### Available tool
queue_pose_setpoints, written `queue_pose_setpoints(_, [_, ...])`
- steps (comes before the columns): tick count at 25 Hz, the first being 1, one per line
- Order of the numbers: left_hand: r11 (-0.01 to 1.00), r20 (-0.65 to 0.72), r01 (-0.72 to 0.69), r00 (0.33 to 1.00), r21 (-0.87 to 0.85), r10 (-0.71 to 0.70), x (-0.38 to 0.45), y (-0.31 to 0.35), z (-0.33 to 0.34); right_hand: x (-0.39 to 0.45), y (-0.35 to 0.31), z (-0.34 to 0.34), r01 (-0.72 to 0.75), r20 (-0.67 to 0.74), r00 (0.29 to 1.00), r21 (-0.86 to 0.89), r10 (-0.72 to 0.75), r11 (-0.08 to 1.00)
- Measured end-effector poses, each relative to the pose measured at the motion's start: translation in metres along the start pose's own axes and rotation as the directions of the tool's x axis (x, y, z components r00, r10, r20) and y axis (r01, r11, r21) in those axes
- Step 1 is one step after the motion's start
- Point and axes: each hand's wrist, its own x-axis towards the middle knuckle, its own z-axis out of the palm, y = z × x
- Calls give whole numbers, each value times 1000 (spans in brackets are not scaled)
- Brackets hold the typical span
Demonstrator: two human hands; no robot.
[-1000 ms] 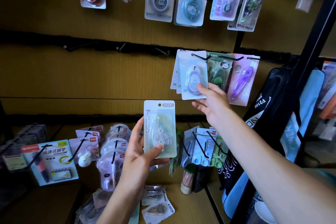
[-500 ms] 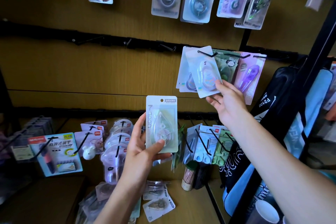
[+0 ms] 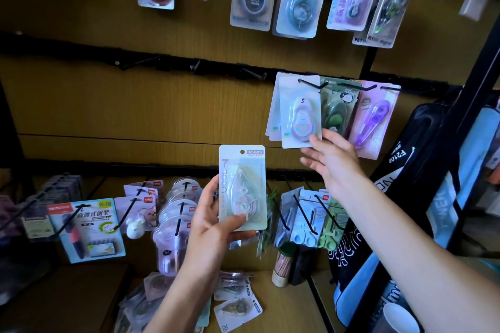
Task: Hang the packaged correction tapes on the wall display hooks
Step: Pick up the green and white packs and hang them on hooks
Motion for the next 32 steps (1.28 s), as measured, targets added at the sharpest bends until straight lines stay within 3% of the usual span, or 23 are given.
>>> queue_pose_setpoints(7, [1000, -16, -2, 1000, -2, 2, 0, 0, 2, -2, 2, 9, -52, -33, 998, -8, 52, 999])
queue_pose_setpoints(12, [1000, -14, -3, 1000, -3, 3, 0, -4, 0, -11, 13, 3, -218, -57, 976, -204, 211, 954])
queue_pose_setpoints(16, [1000, 8, -11, 1000, 26, 11, 0, -11, 5, -49, 28, -4, -243, 222, 931, -210, 288, 947])
queue_pose_setpoints(20, [999, 51, -22, 998, 43, 20, -3, -21, 21, -81, 43, -19, -93, 411, 887, -292, 213, 952])
queue_pose_setpoints(23, [999, 36, -5, 999, 40, 3, -7, -24, 36, -92, 53, -35, -55, 376, 916, -224, 139, 973])
queue_pose_setpoints(27, [998, 9, 27, 1000, 54, -28, -10, -32, 52, -99, 63, -53, -134, 301, 945, -14, 132, 991])
queue_pose_setpoints(32, [989, 8, 22, 1000, 149, -24, -8, -44, 50, -104, 71, -63, -145, 263, 956, 33, 132, 989])
